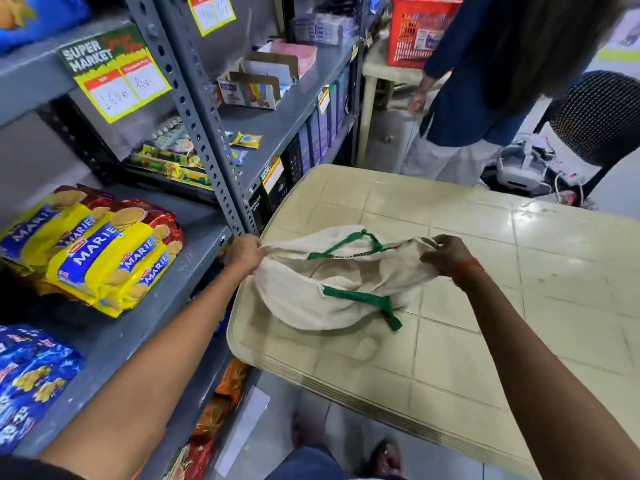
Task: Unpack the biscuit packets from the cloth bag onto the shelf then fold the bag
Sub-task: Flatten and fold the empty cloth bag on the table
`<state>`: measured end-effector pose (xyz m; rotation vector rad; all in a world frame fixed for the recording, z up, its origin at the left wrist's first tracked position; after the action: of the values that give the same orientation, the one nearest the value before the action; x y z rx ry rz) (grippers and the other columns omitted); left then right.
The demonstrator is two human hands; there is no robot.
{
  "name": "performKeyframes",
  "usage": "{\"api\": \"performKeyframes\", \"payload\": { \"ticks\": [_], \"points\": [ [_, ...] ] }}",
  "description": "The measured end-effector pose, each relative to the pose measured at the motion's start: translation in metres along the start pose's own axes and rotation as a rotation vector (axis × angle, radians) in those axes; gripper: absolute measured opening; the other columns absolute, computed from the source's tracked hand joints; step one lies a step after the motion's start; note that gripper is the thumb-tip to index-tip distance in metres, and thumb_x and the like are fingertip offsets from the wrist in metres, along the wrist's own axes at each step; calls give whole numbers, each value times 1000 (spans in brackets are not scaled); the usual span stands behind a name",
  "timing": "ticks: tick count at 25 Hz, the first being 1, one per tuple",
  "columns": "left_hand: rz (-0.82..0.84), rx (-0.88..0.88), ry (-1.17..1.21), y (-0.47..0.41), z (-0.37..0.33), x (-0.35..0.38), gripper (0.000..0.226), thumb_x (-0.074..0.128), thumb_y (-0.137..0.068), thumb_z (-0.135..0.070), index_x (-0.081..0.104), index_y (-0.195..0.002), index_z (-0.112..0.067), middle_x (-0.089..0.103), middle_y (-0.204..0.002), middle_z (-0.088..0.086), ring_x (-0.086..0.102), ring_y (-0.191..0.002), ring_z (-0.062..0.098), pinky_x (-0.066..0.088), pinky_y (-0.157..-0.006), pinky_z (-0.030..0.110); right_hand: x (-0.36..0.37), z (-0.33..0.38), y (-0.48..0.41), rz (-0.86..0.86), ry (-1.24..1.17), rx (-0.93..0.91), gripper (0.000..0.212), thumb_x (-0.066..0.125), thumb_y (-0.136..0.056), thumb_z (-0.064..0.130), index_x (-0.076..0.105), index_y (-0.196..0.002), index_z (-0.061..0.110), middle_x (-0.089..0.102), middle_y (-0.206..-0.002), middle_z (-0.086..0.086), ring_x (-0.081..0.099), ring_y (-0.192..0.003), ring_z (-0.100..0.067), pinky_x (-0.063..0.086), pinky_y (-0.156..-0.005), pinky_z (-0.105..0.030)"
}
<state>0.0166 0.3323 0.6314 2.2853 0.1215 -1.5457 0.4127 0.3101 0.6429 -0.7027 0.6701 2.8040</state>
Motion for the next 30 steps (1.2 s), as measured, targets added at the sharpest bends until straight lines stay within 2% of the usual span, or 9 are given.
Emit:
{"api": "performKeyframes", "payload": {
  "ticks": [4, 6, 8, 12, 16, 20, 22, 26, 30],
  "points": [
    [-89, -198, 346, 26, -10, -9, 23, 50, -93, -16, 68, -99, -2, 68, -103, 20, 67, -90, 31, 54, -82, 45, -51, -3, 12, -320, 214, -160, 21, 62, -74, 0, 71, -92, 5, 68, -97, -24, 62, -97, -36, 49, -86, -38],
    [123, -282, 939, 44, -30, -4, 20, 45, -94, -9, 61, -82, -6, 67, -77, 10, 65, -67, 20, 53, -67, 41, -52, 3, 16, -252, 84, -160, 4, 65, -76, 7, 65, -78, 10, 62, -84, -19, 58, -85, -28, 46, -76, -32],
    [315, -333, 1168, 66, -50, -2, 17, 46, -93, -22, 56, -79, -18, 63, -74, 2, 58, -70, 17, 48, -60, 35, -45, 1, 23, -39, -104, -106, 16, 66, -81, 14, 58, -68, 11, 55, -80, -15, 52, -72, -23, 45, -60, -24],
    [183, -111, 665, 64, -60, -7, 37, 70, -77, -29, 59, -107, -8, 64, -103, 12, 62, -96, 30, 51, -62, 31, -47, -7, 38, 156, -419, 113, 13, 63, -85, 20, 61, -81, 7, 58, -73, -12, 55, -59, -20, 49, -42, -19],
    [-163, -20, -24, 66, -52, -26, 38, 65, -82, -30, 56, -107, -3, 63, -111, 21, 61, -104, 39, 52, -81, 42, -75, -15, 33, -249, -665, 107, 26, 58, -84, 18, 50, -61, 10, 47, -68, -14, 41, -54, -23, 38, -36, -14],
    [-188, -63, -196, 64, -55, -36, 19, 59, -87, -13, 64, -101, -1, 67, -107, 21, 64, -99, 39, 53, -79, 42, -83, -12, 38, -504, -778, 106, 25, 46, -80, 27, 46, -58, 14, 51, -82, -13, 47, -75, -24, 37, -57, -29],
    [-15, -68, 55, 57, -57, -34, 14, 54, -86, -3, 64, -96, 0, 67, -94, 18, 66, -85, 36, 56, -69, 40, -82, -7, 39, -502, -805, 112, 24, 44, -83, 24, 49, -65, 10, 49, -74, -8, 45, -73, -23, 36, -64, -27],
    [406, -171, 944, 54, -86, -47, 24, 34, -92, 3, 56, -86, -6, 67, -55, 4, 64, -43, 12, 55, -45, 24, -82, 14, 37, -306, -715, 66, 18, 58, -85, 17, 55, -70, 7, 51, -69, -8, 45, -60, -21, 40, -47, -22],
    [310, -81, 1202, 43, -142, -83, 17, 46, -96, -10, 56, -82, -8, 68, -50, 2, 65, -43, 13, 57, -56, 33, -74, 75, 35, 47, -591, -125, 18, 62, -83, 5, 58, -68, 14, 61, -48, 6, 53, -52, -9, 45, -38, -12]
  ]
}}
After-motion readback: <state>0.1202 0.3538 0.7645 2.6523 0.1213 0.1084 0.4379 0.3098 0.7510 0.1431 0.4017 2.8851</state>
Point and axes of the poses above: each hand's wrist, its own y-axis away from the middle knuckle, its own x-axis out of the palm, z = x × y, the point moved 4 cm from there along -y, towards the middle knuckle
